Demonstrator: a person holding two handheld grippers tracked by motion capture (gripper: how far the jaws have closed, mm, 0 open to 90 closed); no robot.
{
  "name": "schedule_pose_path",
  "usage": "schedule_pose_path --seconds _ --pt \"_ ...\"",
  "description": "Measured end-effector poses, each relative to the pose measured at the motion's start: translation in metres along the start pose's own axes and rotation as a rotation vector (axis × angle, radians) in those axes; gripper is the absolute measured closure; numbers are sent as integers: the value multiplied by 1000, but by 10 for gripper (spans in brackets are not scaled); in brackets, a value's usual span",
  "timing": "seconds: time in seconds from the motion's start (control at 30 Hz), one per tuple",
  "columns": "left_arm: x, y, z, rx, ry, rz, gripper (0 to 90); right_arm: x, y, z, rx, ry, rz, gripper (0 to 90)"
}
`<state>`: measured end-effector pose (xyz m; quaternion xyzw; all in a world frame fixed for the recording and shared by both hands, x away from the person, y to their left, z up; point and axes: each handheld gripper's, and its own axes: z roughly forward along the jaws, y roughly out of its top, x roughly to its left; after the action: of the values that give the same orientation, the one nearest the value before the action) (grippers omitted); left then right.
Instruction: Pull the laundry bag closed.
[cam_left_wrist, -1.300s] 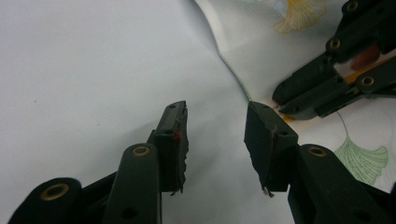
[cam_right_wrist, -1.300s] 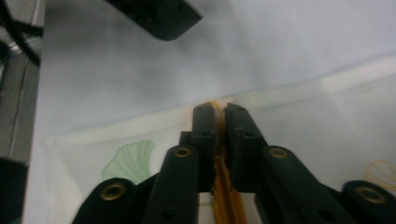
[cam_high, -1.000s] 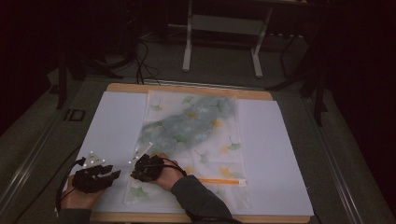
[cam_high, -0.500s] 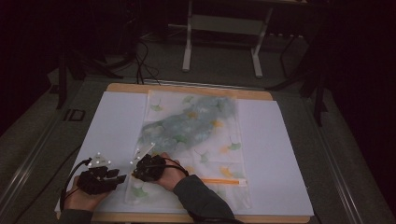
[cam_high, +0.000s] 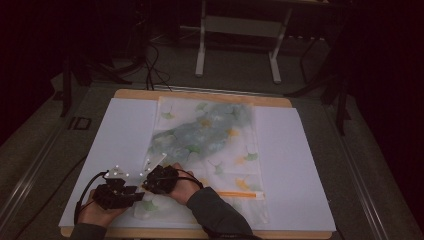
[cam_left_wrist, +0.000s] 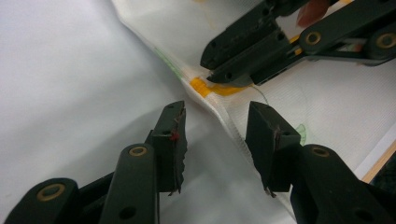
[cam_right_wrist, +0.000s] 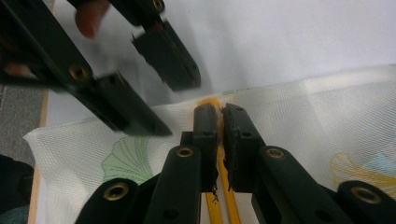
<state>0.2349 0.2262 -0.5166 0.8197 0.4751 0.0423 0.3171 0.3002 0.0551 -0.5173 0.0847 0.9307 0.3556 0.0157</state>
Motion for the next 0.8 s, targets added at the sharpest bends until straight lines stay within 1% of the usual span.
schedule_pose_path --seconds 0.13,0.2,0.27,0.33,0.53,0.6,0.8 --pt "-1 2 7 18 -18 1 585 1 1 -3 1 -4 -15 840" --pt "0 2 9 20 -32 -4 614 2 2 -5 5 -7 -20 840" --pt "1 3 11 19 -44 1 666 2 2 -6 3 -6 -25 840" --pt "0 3 13 31 -53 15 727 2 1 -7 4 -4 -29 840" --pt "-1 4 13 20 -50 41 860 -2 -3 -8 3 4 -22 838" --pt "-2 4 13 19 -44 52 871 -4 -5 -9 -2 11 -9 836" --pt "-3 4 11 13 -34 67 876 -6 -7 -8 -7 16 -9 817"
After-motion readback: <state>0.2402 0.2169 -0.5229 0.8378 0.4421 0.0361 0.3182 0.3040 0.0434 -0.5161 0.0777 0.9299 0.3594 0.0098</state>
